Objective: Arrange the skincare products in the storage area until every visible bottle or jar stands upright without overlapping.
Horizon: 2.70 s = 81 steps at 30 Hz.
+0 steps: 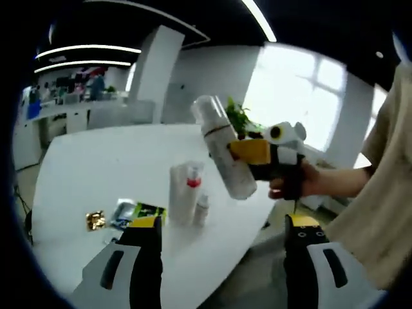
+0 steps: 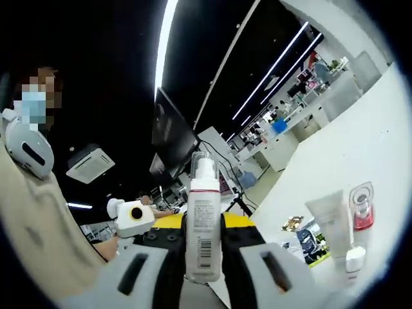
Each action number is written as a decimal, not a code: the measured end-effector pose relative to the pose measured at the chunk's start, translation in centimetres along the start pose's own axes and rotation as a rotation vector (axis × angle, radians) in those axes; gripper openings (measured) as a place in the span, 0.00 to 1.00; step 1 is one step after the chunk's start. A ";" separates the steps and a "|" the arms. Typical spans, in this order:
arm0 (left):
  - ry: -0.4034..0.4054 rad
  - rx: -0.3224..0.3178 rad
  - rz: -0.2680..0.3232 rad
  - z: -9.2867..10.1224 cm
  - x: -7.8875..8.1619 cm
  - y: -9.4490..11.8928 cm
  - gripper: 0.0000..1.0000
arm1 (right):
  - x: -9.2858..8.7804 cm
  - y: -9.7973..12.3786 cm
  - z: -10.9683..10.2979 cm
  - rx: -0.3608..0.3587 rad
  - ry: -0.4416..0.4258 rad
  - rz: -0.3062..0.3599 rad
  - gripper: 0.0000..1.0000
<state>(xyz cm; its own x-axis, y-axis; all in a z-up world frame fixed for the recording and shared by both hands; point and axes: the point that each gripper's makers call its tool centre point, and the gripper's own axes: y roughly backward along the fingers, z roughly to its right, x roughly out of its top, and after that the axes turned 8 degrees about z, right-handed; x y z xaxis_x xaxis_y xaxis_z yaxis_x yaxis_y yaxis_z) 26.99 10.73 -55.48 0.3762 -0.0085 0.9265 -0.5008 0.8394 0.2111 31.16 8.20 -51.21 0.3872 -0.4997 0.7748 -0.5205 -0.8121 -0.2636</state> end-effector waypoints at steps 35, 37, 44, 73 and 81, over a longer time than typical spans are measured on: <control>0.072 -0.208 0.030 4.4 2.2 -0.5 0.22 | -2.2 0.1 -5.6 0.227 -0.021 -0.054 0.20; 0.048 -0.196 0.011 4.2 2.0 -0.5 0.21 | -2.3 0.2 -5.6 0.226 0.004 -0.062 0.20; -0.034 -0.134 -0.052 3.3 1.2 -0.8 0.20 | -2.9 0.2 -4.8 0.170 0.076 -0.103 0.21; -0.150 -0.123 -0.135 1.9 -1.6 -1.2 0.17 | -1.6 -0.1 -3.9 0.035 0.258 -0.108 0.21; -0.169 -0.143 -0.147 2.2 -1.4 -1.2 0.17 | -2.0 -0.2 -4.4 0.074 0.349 -0.152 0.21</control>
<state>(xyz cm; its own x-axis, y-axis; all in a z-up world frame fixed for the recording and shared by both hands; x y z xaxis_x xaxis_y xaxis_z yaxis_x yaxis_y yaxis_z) 25.33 8.54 -56.32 0.2956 -0.2163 0.9305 -0.3306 0.8907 0.3120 27.13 10.72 -50.17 0.1671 -0.2495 0.9538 -0.4160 -0.8949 -0.1613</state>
